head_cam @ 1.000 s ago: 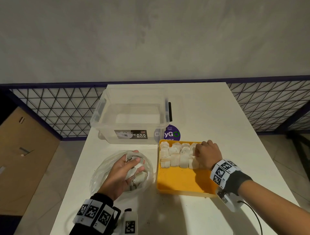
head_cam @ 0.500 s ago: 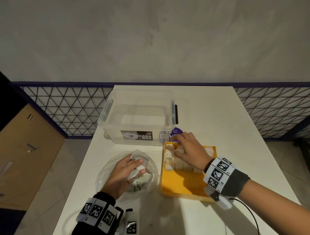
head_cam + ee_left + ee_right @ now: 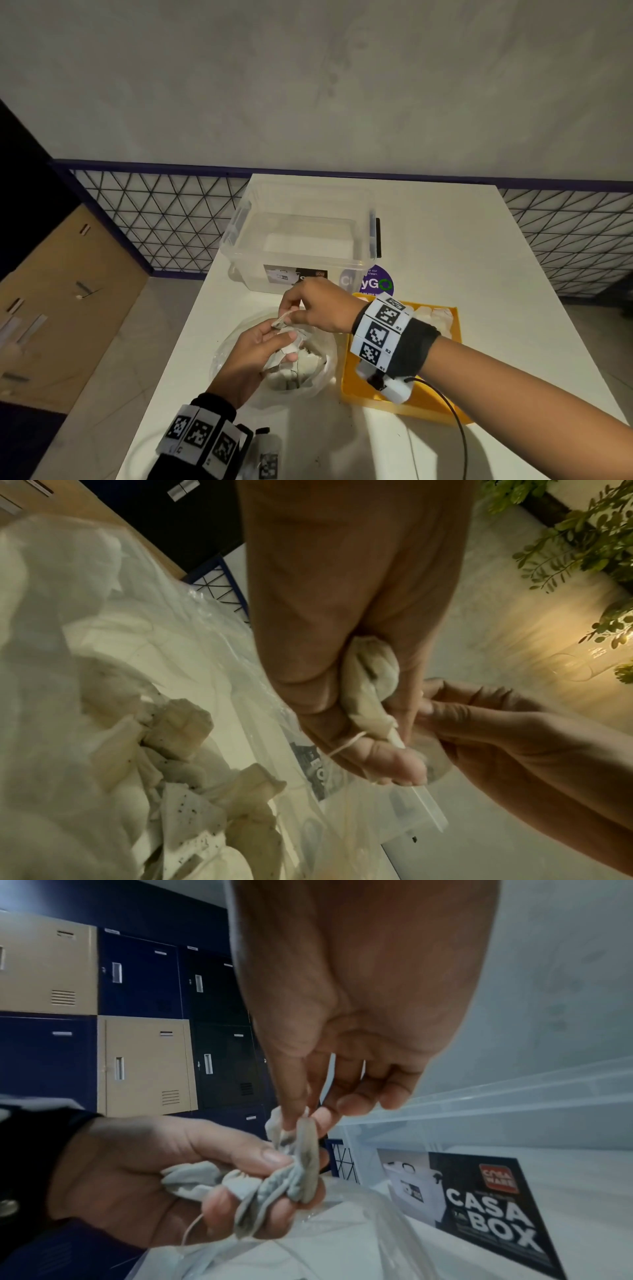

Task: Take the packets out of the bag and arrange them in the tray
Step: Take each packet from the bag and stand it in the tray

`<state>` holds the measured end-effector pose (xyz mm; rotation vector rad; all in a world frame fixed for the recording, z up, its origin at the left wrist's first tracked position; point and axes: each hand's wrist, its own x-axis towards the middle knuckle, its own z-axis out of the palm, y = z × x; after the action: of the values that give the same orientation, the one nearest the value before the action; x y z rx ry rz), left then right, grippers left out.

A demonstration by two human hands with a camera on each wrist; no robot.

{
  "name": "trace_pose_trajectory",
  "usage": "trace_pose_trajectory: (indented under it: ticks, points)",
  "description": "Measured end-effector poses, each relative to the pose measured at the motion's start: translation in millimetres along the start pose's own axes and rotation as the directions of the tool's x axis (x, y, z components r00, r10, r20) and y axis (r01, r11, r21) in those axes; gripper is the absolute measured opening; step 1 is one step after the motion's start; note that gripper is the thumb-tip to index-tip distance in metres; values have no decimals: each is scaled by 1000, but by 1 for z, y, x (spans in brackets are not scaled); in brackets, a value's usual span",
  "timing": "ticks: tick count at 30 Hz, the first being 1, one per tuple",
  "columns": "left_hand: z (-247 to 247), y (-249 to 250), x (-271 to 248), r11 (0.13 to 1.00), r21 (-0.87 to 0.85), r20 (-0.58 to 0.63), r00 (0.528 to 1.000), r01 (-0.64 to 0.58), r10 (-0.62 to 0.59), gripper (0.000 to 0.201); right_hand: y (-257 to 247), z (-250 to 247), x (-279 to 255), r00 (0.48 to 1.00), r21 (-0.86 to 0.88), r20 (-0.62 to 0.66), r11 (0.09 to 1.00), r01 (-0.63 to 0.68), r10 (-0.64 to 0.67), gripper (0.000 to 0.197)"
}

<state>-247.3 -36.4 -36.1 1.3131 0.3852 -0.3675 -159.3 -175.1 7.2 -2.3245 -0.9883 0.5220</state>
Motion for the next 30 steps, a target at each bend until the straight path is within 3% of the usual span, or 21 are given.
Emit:
trace_pose_trajectory:
  ticks: [2, 6, 13, 23, 28, 30]
  points:
    - [-5, -1, -2, 1000, -29, -11, 1000, 6, -7, 35, 3, 1, 2, 998, 148, -37, 988, -43, 49, 17]
    - [-13, -3, -3, 997, -77, -14, 1000, 1, -2, 20, 8, -1, 2, 982, 401, -81, 908, -123, 168, 19]
    - [-13, -3, -4, 996, -87, -71, 997, -9, 3, 13, 8, -1, 1, 993, 326, -59, 942, -81, 106, 23]
    - [-14, -3, -6, 1000, -4, -136, 991, -15, 14, 11, 3, 0, 2, 990, 226, -134, 974, -2, 33, 15]
    - [-19, -8, -7, 999, -45, -171, 985, -11, 3, 17, 8, -7, -3, 980, 441, -168, 897, -21, 106, 12]
    - [-18, -9, -8, 998, -56, -178, 984, -13, 2, 18, 11, -7, -7, 980, 410, -165, 911, -33, 110, 14]
